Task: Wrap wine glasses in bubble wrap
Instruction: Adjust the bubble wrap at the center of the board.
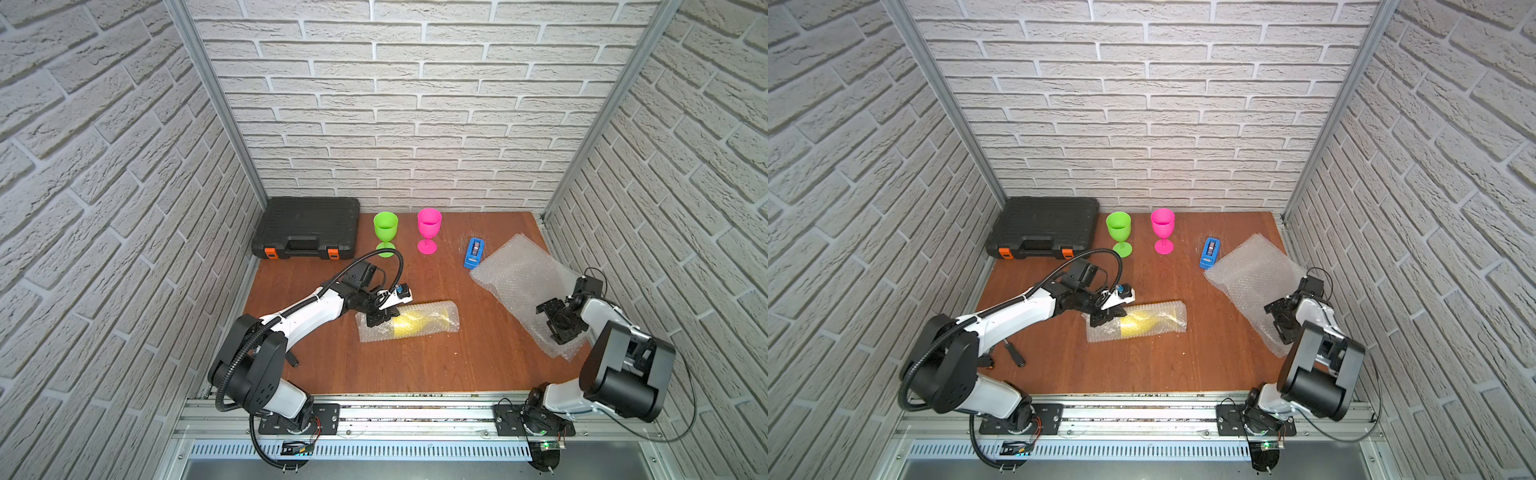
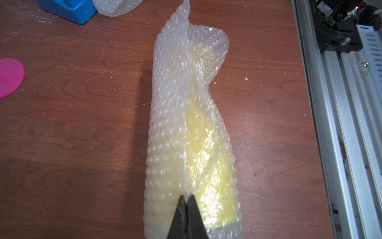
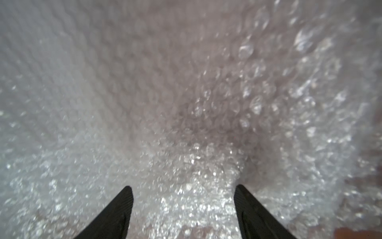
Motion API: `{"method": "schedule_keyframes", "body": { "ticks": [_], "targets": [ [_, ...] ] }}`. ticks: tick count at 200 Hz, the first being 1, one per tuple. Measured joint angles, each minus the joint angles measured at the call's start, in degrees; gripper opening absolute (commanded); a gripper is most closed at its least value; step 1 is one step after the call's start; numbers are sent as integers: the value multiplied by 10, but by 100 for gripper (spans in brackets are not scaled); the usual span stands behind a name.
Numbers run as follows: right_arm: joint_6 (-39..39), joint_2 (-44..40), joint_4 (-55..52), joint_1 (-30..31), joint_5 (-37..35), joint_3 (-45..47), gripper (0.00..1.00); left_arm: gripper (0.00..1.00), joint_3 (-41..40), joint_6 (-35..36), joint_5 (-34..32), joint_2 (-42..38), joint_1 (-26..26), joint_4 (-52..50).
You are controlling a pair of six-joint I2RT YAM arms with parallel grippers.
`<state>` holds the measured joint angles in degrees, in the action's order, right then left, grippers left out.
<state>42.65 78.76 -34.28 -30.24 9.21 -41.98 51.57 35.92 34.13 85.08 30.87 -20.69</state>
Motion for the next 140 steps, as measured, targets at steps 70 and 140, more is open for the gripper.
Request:
{"method": "schedule_keyframes", "body": {
  "ticks": [70,140],
  "targets": [
    [-51,-52,-12,246,65,-77,73,0,0,-1,0,3,0,2],
    [-167,195,34,315,127,-208,76,0,0,-1,0,3,0,2]
  ]
}}
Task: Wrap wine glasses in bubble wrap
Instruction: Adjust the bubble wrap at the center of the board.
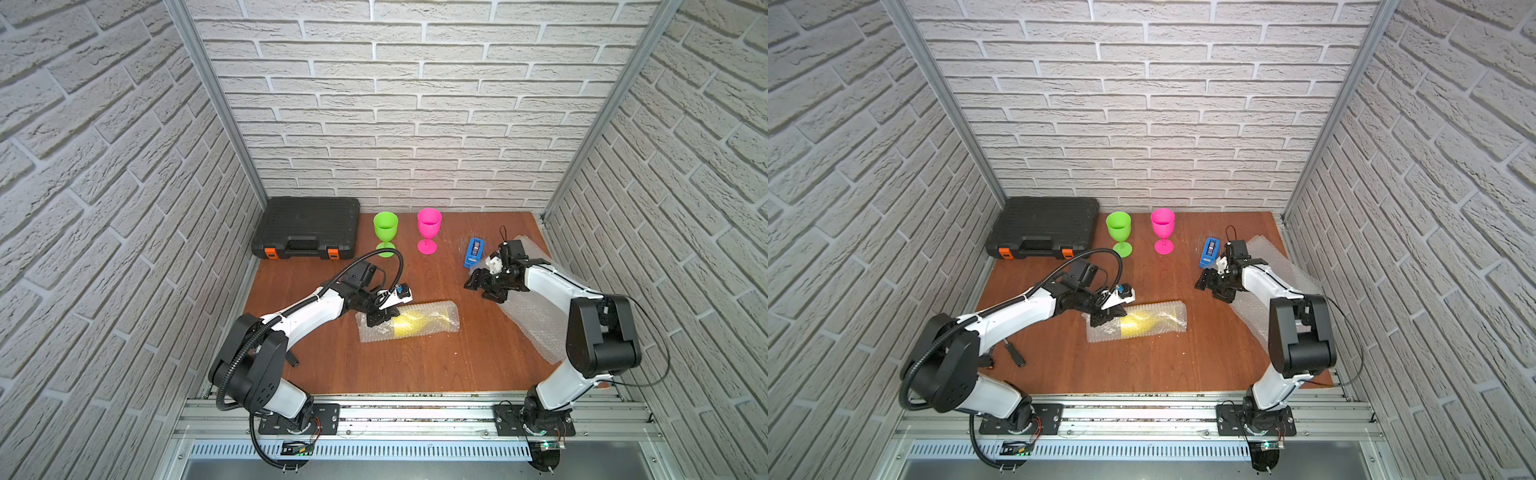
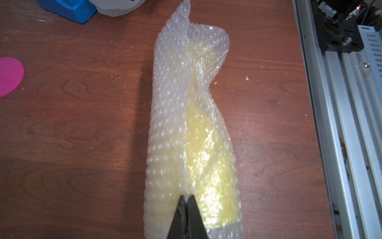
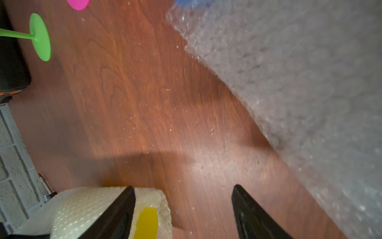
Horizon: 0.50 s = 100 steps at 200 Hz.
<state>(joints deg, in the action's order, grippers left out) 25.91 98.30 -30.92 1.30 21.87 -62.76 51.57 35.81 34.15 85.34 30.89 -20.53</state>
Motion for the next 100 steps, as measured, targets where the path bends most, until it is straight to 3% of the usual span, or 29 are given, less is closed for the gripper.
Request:
{"method": "schedule_keyframes", "body": {
  "ticks": [52,100],
  "targets": [
    [-29,86,12,-12,-28,-76,77,0,0,0,0,0,0,0],
    [-30,150,23,-75,-42,-145,76,0,0,0,0,0,0,-1]
  ]
}}
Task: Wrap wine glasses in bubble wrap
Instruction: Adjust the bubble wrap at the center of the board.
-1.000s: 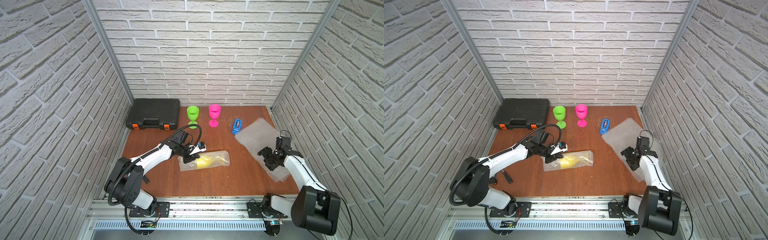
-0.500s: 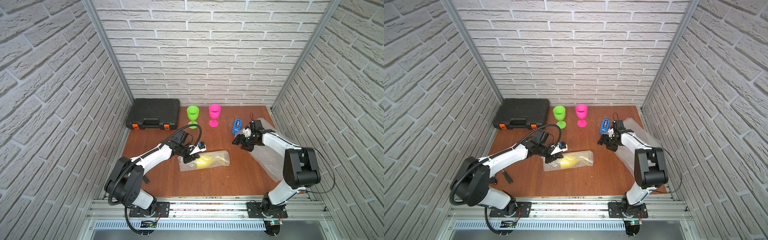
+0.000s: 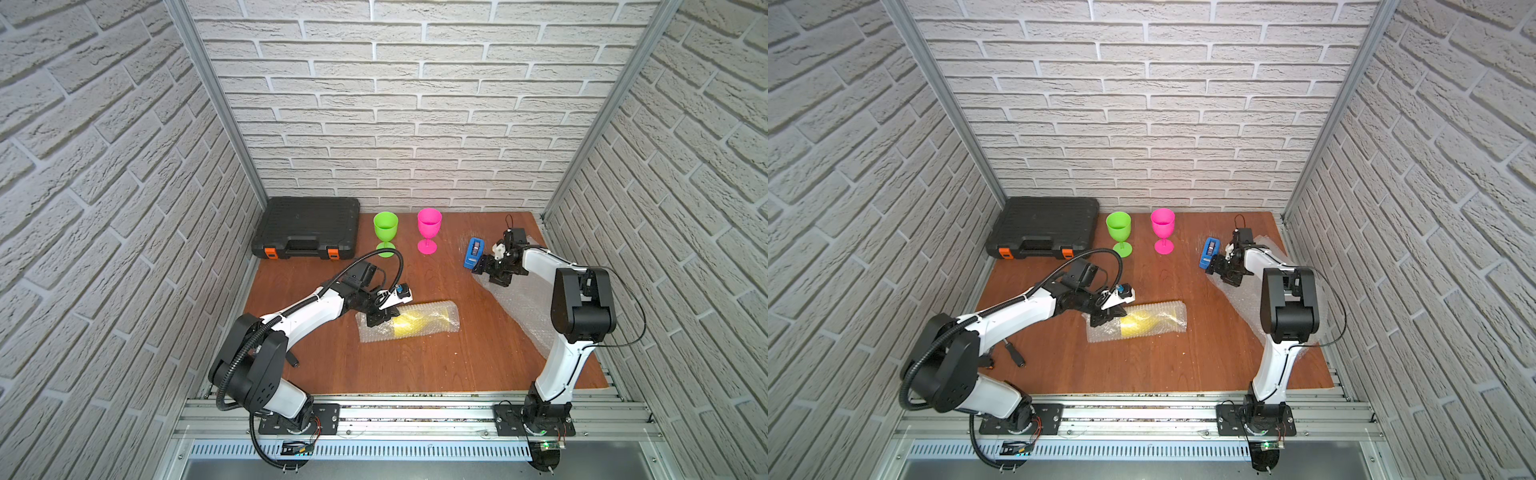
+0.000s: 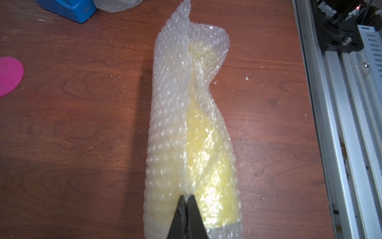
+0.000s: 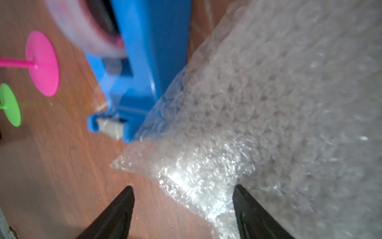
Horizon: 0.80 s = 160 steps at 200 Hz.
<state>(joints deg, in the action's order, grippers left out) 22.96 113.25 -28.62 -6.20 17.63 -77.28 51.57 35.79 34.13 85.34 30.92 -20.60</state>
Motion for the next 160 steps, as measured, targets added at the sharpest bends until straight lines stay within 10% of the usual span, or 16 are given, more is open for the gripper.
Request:
{"method": "schedule_keyframes", "body": {
  "ticks": [84,160],
  "targets": [
    [21,60,18,-78,28,-146,70,0,0,0,0,0,2,0],
    [28,-17,26,-23,155,10,80,0,0,0,0,0,3,0]
  ]
}}
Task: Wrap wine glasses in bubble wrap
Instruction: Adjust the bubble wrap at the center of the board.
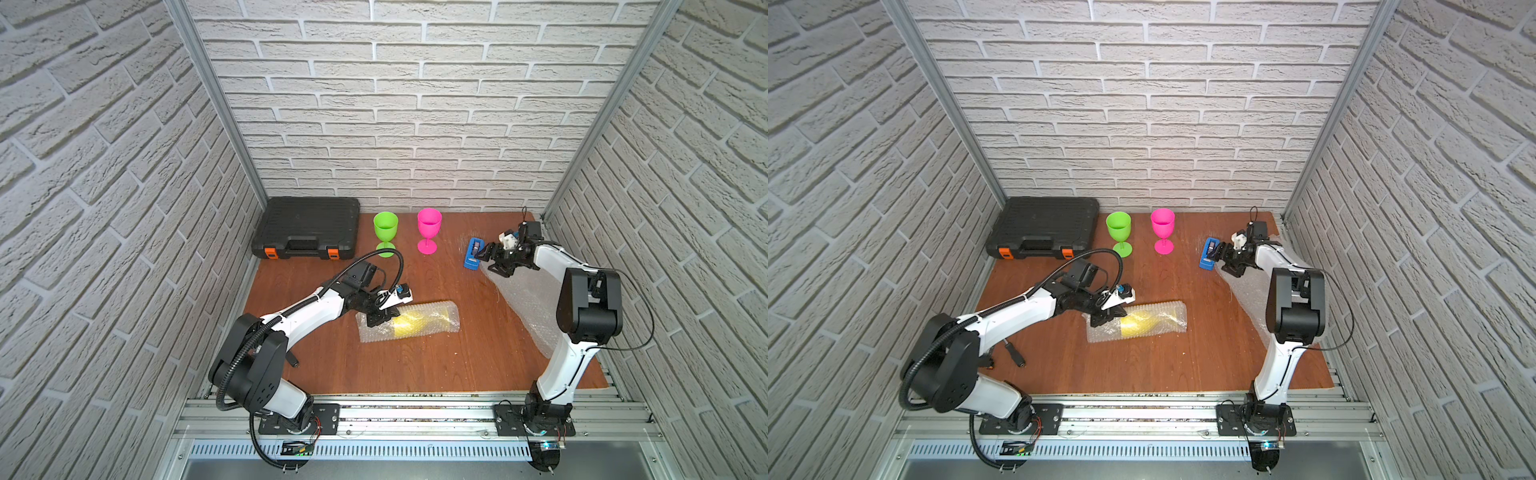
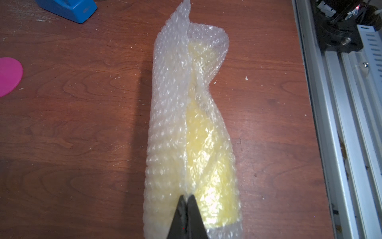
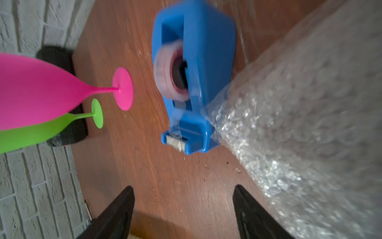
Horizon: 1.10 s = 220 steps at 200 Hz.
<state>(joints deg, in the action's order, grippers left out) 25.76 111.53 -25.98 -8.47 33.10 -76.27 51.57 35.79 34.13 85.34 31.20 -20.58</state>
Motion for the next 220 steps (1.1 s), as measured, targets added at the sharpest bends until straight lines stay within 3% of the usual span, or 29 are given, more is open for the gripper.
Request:
{"method": "schedule_keyframes", "body": {
  "ticks": [92,138,220],
  "targets": [
    [22,51,76,-37,-26,-6,80,0,0,0,0,-1,0,0],
    [75,117,140,-51,20,-71,63,0,0,0,0,-1,0,0],
    [83,65,131,-20,68,-26,43,0,0,0,-2,-1,0,0]
  ]
}}
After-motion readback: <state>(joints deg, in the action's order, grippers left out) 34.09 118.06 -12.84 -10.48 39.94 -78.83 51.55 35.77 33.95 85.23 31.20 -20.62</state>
